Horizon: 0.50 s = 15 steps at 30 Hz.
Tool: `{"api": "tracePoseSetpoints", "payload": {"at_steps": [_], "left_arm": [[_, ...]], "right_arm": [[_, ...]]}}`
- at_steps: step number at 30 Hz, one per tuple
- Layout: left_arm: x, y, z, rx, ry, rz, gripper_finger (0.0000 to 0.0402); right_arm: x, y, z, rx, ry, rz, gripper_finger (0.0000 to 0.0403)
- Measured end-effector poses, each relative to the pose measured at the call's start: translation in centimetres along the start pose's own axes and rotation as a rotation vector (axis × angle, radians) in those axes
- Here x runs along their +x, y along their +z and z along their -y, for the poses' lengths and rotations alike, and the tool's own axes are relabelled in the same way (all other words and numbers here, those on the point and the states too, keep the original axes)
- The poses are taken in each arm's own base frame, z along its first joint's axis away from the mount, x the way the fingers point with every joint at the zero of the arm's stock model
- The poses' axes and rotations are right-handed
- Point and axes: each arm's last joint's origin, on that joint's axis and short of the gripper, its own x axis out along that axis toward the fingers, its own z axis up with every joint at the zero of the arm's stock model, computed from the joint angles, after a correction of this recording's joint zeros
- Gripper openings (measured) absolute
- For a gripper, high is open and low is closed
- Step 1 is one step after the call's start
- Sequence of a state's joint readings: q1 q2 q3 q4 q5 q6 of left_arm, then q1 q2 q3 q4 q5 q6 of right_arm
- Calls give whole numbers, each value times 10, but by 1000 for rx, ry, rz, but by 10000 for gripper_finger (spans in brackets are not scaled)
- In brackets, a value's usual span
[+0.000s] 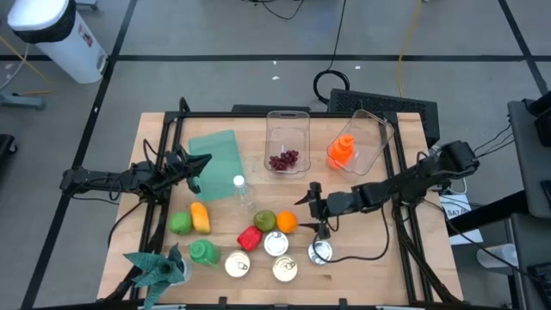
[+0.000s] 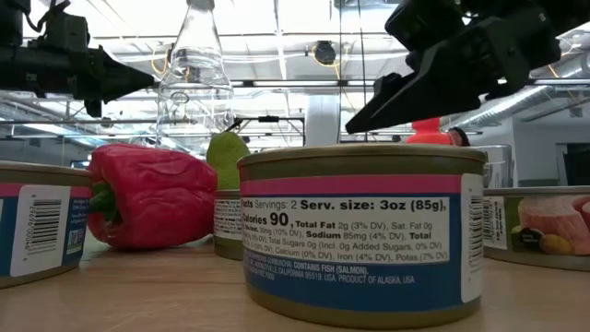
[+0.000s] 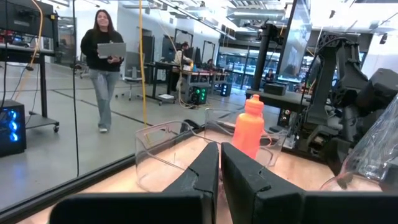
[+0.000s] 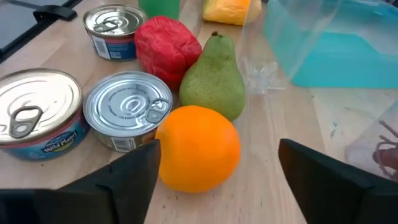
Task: Pick & Place Food Item
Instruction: Put the right green tuna can into the green bin
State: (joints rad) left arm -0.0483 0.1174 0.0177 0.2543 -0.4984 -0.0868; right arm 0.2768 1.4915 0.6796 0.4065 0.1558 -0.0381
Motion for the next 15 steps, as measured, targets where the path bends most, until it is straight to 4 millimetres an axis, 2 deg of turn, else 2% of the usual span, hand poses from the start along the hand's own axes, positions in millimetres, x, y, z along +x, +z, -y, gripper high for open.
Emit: {"api": "tracePoseSetpoints", "payload": {"at_steps": [8,15], "left_arm": [[0,-1,0,4,0,-5,26],[0,-1,0,7,0,-5,26]], "right_arm": [[-1,4,0,38,-1,38,339],[-35,31,3,74,10,192,303]]}}
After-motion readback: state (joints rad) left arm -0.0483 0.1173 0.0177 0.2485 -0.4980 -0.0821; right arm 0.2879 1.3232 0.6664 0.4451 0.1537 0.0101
